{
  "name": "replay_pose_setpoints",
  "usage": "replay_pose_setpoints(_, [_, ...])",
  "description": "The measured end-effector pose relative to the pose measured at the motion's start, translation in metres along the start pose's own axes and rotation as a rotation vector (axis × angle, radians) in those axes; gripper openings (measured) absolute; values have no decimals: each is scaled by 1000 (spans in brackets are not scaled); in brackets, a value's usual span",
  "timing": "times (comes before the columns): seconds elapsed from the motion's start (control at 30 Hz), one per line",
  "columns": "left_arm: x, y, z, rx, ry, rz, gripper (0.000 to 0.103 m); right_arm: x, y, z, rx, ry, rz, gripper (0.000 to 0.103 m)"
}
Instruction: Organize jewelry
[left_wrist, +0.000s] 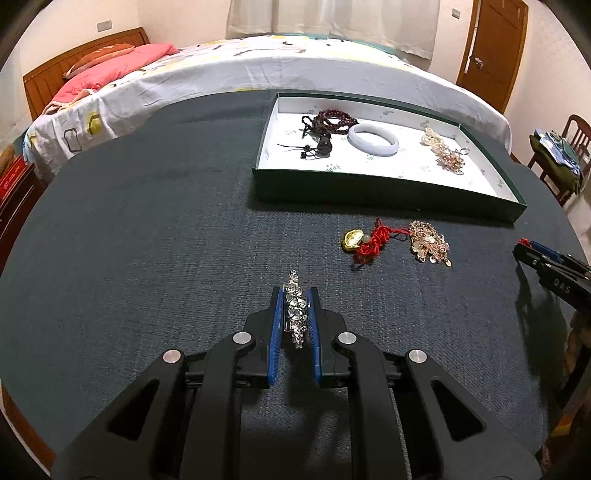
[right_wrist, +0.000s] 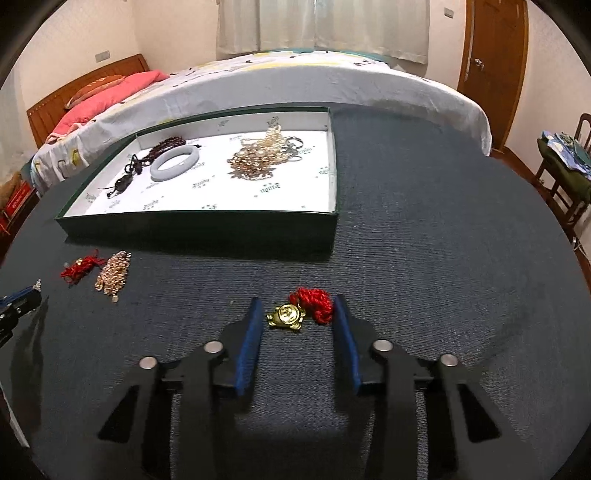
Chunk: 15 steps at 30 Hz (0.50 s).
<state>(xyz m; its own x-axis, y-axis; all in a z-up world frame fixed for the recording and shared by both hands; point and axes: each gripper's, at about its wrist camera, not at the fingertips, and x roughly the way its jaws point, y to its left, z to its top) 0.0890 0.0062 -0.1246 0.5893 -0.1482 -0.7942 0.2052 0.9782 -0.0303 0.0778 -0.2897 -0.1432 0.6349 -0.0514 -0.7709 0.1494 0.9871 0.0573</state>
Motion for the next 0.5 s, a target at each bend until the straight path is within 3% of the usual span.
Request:
replay_pose_setpoints(0.13, [0,1,0,1,1,0,13,-1,-5,0,18,4,21,22])
replay_pose_setpoints(0.2, [0,1,0,3,3,0,13,-1,-8,1,29,8,39,9])
replay_pose_setpoints(0.5, [1,3,1,-5,-1,3,13,-4,-8,-2,33,4,49,9])
